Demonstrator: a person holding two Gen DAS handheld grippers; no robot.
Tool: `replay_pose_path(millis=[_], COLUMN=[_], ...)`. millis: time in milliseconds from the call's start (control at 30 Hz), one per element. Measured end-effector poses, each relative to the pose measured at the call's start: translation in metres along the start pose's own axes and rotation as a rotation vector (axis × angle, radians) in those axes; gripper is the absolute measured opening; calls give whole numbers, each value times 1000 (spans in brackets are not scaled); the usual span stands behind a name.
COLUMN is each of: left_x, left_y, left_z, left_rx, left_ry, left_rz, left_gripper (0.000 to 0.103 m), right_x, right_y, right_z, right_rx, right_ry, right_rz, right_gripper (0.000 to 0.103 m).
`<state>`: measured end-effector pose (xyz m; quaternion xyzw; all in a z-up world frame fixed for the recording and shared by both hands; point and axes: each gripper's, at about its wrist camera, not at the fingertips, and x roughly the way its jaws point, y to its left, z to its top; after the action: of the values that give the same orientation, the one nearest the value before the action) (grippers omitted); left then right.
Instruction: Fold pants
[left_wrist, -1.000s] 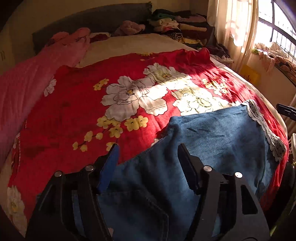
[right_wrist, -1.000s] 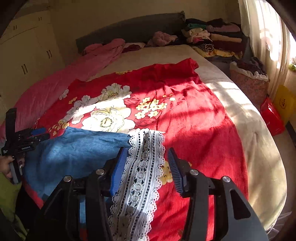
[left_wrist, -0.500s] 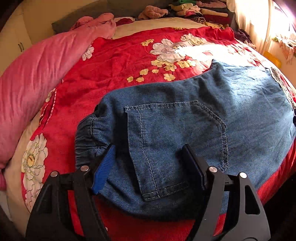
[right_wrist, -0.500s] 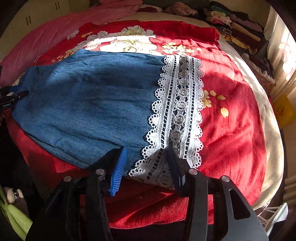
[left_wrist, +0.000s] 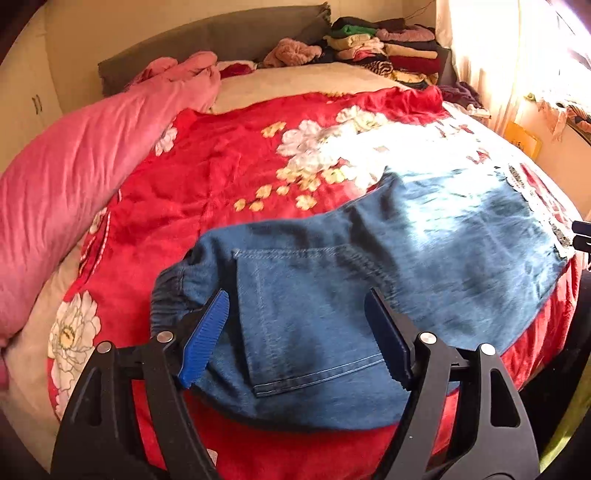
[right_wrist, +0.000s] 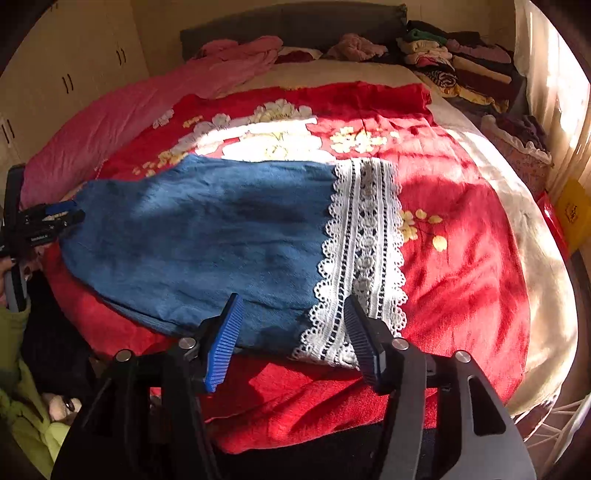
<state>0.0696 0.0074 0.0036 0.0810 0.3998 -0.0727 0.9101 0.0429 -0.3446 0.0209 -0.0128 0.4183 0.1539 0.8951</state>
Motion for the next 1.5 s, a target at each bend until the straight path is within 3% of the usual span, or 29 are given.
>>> replay_pose_path(millis=[133,233,333,400,533,867,1067,1267,1500], left_x=[2,13,34,54,55,17,9,22,79], left_y=[-49,-89,-119,-126,-113,-111,-129,-157,-194], left_z=[11,8,-6,-23,-27,29,72,105,132], left_rx=[83,166,265,308,250,246,261,306,368], left_ry=[-21,-5,35,89,104,10,-45,-41,36], left_rz=[-82,-126,-108,-72,-119,-135,-174,-218,-251], left_gripper=[85,88,89,89,89,93,93,93,93], right_x=[11,30,55,66,49,-28,-54,-58,-22], right_y=[26,37,36,28,26,-16,-35,-47,-46], right_z=[5,0,-10,-19,-16,-9,-13,-21,-26], right_rx=[-6,14,32,60,73,200,240,282,287], right_ry=[-1,36,124,161,98,-117,-188,-203,-116], right_rz=[35,32,-32,-36,10,-74,-132,-148,-121], right_gripper=[75,79,81,81,81,93,94,94,94])
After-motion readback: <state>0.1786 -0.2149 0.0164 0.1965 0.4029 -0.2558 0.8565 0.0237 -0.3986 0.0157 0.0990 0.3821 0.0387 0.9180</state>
